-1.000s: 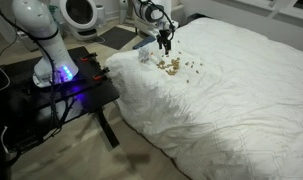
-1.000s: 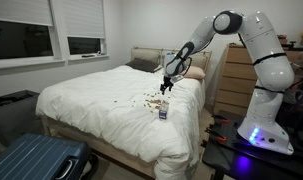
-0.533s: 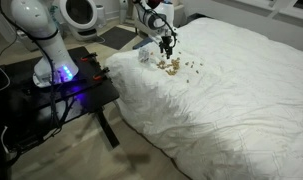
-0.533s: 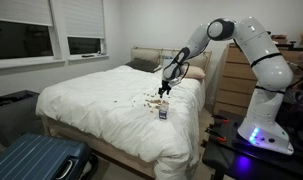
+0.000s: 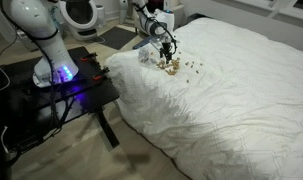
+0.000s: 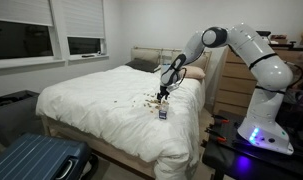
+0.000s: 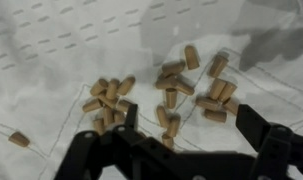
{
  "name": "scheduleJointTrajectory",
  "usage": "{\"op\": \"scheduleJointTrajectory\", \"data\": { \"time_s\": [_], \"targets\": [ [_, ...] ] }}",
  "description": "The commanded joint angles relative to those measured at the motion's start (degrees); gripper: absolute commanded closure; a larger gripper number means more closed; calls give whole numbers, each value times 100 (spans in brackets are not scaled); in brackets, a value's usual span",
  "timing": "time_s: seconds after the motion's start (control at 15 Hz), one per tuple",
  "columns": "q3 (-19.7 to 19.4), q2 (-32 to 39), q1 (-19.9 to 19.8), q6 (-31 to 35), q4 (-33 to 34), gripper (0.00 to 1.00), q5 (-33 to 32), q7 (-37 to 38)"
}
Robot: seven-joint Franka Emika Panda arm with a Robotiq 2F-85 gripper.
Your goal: Pick some objects from the bed and put them in the clear bottle
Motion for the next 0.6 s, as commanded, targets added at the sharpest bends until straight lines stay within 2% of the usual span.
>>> {"op": "scheduleJointTrajectory", "data": {
  "time_s": [0.0,0.53],
  "targets": [
    [102,288,-108,-176,353,0,142,-221],
    [199,647,-166,-372,591,0,254,-194]
  ]
}}
